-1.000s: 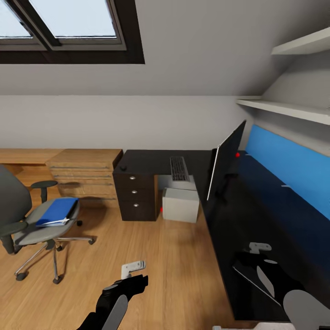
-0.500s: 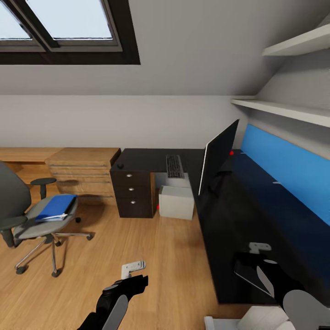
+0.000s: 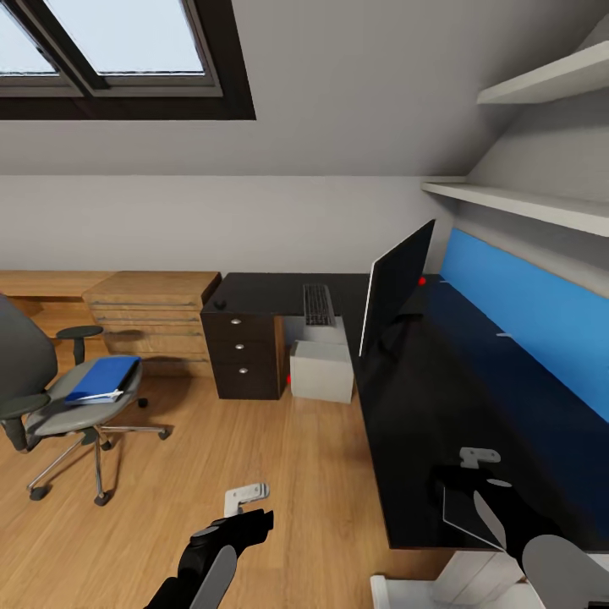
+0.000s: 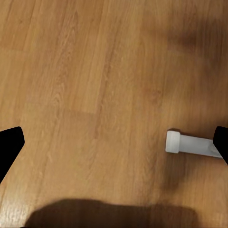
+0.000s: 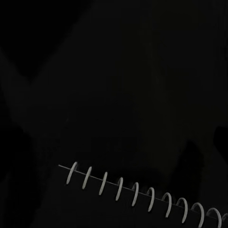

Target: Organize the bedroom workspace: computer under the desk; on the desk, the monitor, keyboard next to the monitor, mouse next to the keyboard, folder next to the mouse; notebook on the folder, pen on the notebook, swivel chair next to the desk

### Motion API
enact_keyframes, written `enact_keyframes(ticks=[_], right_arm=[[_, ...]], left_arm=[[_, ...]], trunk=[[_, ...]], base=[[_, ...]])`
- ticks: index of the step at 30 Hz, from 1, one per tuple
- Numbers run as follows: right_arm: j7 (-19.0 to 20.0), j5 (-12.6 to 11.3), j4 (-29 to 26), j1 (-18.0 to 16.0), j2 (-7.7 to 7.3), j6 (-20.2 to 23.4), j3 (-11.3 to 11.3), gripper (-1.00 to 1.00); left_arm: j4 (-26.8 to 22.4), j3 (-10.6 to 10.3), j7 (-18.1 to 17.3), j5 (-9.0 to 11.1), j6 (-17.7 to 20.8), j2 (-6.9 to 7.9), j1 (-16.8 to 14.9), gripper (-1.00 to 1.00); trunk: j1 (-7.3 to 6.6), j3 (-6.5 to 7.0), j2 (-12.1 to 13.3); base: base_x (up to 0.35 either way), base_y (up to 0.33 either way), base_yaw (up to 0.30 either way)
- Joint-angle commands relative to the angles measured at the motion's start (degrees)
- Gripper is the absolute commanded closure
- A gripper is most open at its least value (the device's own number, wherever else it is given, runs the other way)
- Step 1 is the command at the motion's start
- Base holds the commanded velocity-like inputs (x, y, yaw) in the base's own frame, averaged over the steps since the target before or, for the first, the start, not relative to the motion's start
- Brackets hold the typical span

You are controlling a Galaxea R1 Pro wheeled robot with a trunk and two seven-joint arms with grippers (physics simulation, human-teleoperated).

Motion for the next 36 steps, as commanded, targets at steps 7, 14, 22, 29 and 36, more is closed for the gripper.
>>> enact_keyframes(ticks=[7,14,22,29,36], right_arm=[[0.21,-0.06,0.34,0.04,-0.01,0.58,0.04,-1.00],[0.21,-0.06,0.35,0.04,-0.01,0.58,-0.01,-1.00],[0.21,-0.06,0.35,0.04,-0.01,0.58,-0.02,-1.00],[0.21,-0.06,0.34,0.04,-0.01,0.58,-0.02,-1.00],[0.21,-0.06,0.30,0.04,-0.01,0.58,-0.01,-1.00]], left_arm=[[-0.05,-0.08,0.57,0.60,0.08,0.01,-0.05,-1.00],[-0.05,-0.08,0.56,0.65,0.07,0.01,-0.05,-1.00],[-0.05,-0.08,0.61,0.68,0.13,0.01,-0.05,-1.00],[-0.05,-0.08,0.59,0.75,0.15,0.01,-0.05,-1.00],[0.02,-0.08,0.56,0.77,0.16,0.01,-0.05,-1.00]], trunk=[[0.01,-0.08,-0.04],[0.01,-0.08,-0.04],[0.01,-0.08,-0.04],[0.01,-0.08,-0.04],[0.01,-0.08,-0.04]], base=[[-0.002,-0.002,0.000],[0.000,0.000,0.000],[-0.001,0.000,0.000],[-0.111,0.000,0.000],[-0.214,0.000,0.000]])
